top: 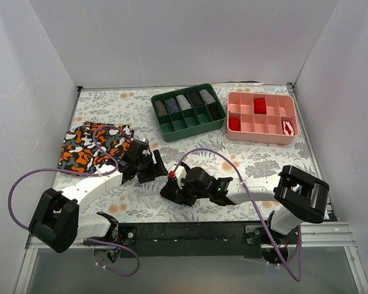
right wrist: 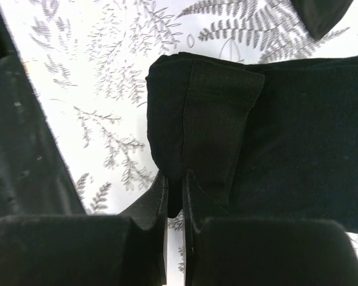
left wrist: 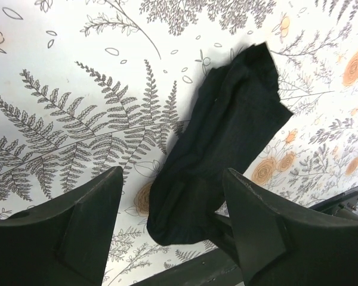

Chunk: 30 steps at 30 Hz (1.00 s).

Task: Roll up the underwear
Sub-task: Roll the underwear to the center of the board.

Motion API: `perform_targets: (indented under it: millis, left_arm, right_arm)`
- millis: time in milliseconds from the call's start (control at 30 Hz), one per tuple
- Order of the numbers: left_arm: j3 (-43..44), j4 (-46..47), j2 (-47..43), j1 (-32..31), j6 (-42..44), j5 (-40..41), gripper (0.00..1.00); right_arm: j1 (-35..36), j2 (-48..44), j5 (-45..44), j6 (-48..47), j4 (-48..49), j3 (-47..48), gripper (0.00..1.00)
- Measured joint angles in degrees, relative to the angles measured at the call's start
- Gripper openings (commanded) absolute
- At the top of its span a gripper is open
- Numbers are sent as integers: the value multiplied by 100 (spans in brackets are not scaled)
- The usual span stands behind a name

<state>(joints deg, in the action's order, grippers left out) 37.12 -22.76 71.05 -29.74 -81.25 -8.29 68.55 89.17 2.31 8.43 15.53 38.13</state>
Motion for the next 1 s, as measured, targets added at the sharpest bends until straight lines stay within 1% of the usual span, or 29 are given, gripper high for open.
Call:
perform_targets:
  millis: [267,433,600,867,1000]
  left_arm:
    - [-328,133,-369,0,-70,48,67]
    - [-667,369,-468,0,-79,-153,67]
    - [-1003,621,-721,0,-81,-367,67]
    - [-1405,960,-1517,0,-111,-656,69]
    - [-1421,1093,-1515,0,-120,-822,69]
  right_arm:
    - [-728,-63,1368,492,116,-162,1]
    - [-1209,4,2232,702,90,-162,1]
    - [-1613,330,3062,940,96,-96,1]
    - [-2275,973,4424,1394,144,122,1]
    - [-2393,990,4645,1408,44,138,1]
